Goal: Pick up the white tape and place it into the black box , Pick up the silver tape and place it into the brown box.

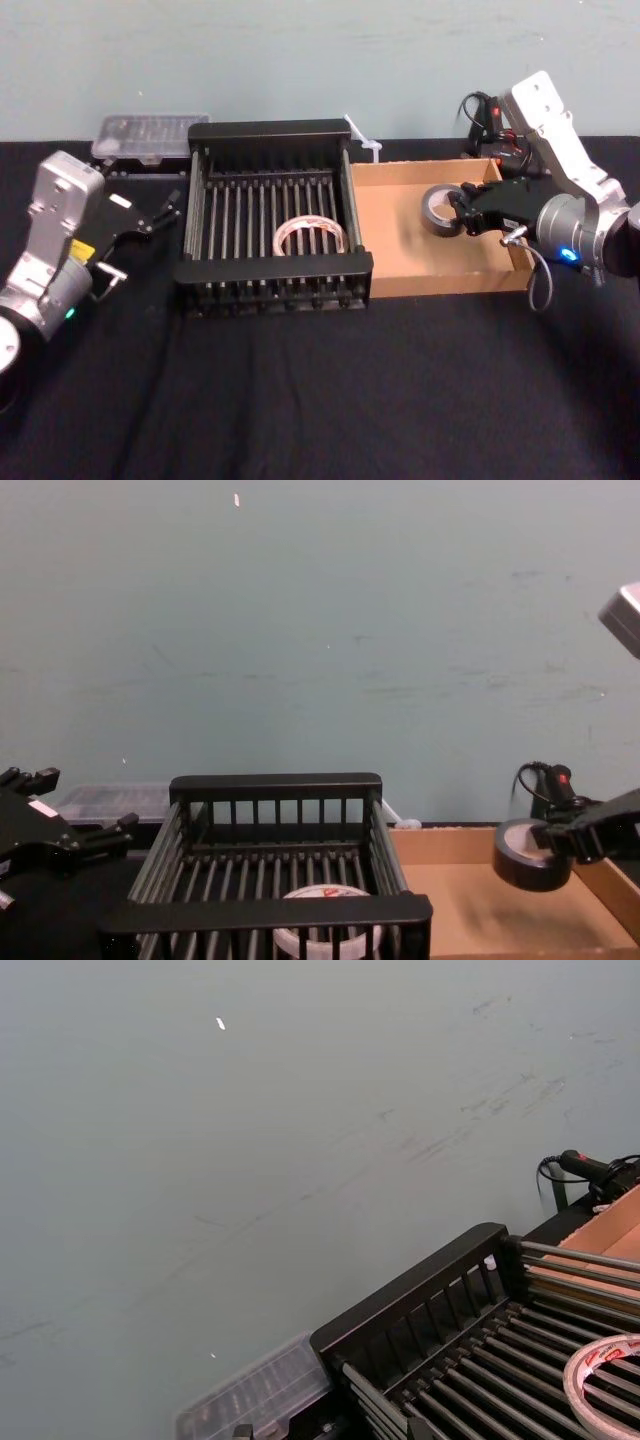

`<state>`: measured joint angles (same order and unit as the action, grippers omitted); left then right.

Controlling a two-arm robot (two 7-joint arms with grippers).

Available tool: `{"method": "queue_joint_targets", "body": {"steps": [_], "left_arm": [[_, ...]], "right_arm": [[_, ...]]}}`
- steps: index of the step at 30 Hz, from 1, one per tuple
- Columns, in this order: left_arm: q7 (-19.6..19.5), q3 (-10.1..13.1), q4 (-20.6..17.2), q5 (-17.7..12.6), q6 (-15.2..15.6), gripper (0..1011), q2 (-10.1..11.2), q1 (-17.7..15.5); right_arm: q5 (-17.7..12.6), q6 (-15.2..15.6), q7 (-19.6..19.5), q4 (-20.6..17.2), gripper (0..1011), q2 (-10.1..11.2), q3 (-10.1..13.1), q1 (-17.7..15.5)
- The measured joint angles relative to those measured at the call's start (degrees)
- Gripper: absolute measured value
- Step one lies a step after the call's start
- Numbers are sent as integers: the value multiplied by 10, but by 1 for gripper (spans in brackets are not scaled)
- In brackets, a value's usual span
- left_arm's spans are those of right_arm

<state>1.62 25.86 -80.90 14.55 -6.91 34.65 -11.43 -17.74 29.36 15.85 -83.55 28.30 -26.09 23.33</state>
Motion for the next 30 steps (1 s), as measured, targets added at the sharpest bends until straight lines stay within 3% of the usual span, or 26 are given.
{"method": "queue_joint_targets", "body": {"steps": [14,18,29,30], "left_arm": [[0,0,0,0,0,1001,0,0],[0,0,0,0,0,1001,0,0],[0,0,0,0,0,1001,0,0],[0,0,0,0,0,1001,0,0]], "right_arm": [[-1,-1,3,-4,181,4,-3,-2],[-1,-1,4,-5,255,4,-3,-2],[-2,-2,5,-5,653,5,-4,-2],[-2,-2,5,-5,653,5,-4,-2]]}}
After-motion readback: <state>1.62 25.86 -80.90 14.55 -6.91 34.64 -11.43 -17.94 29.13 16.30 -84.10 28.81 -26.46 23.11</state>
